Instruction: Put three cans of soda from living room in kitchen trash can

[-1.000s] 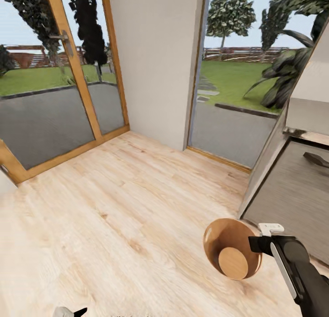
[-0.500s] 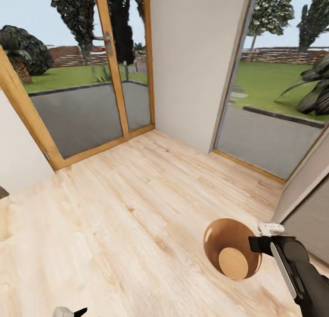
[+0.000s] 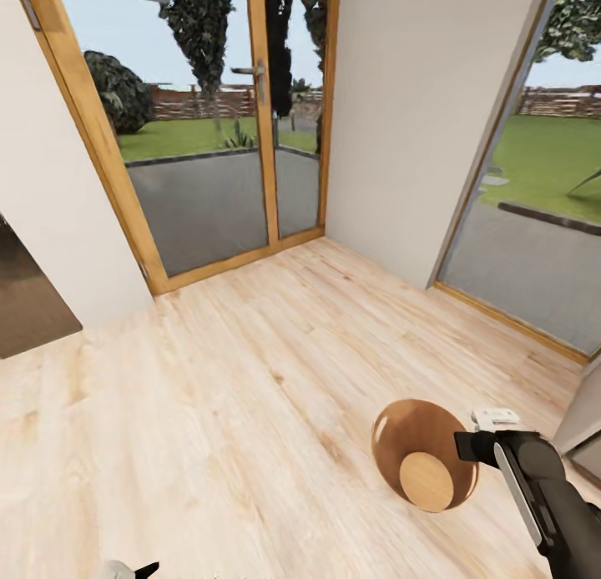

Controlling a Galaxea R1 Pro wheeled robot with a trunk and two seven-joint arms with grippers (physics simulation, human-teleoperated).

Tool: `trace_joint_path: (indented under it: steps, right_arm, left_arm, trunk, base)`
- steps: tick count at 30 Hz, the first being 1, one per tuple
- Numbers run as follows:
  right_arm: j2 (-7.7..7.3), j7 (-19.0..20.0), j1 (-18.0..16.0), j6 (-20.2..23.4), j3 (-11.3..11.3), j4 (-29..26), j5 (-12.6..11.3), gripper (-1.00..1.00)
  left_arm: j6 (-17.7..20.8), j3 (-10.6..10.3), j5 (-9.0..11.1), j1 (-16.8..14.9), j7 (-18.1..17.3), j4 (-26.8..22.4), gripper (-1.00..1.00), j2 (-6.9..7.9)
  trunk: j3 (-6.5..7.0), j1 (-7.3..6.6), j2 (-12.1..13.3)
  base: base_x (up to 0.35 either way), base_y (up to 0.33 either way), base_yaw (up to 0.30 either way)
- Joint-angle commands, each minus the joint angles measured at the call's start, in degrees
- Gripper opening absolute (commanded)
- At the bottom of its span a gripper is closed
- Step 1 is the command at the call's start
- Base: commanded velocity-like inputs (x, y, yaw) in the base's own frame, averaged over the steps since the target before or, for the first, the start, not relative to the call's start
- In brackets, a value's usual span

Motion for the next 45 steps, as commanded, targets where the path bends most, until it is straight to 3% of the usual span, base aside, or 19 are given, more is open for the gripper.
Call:
trace_joint_path:
  steps: [1, 26, 45]
  right_arm:
    - [0.01, 0.29, 0.0, 0.01, -0.01, 0.0, -0.73, -1.0]
    - [0.01, 0.29, 0.01, 0.01, 0.03, 0.26, -0.57, -1.0]
    - [0.01, 0.29, 0.0, 0.01, -0.01, 0.27, -0.55, -1.0]
  left_arm:
    - [0.0, 0.0, 0.0, 0.0, -0.01, 0.0, 1.0, 0.0]
    - [0.0, 0.0, 0.0, 0.0, 0.02, 0.0, 1.0, -0.01]
    - [0.05, 0.0, 0.0, 0.0, 0.03, 0.0, 1.0, -0.02]
  trunk:
    - [0.0, 0.0, 0.0]
    - [0.0, 0.0, 0.0]
    - [0.0, 0.0, 0.0]
  base:
    - [0.0, 0.013, 0.29]
    - [0.005, 0.002, 0.29]
    - [0.259, 0.181, 0.29]
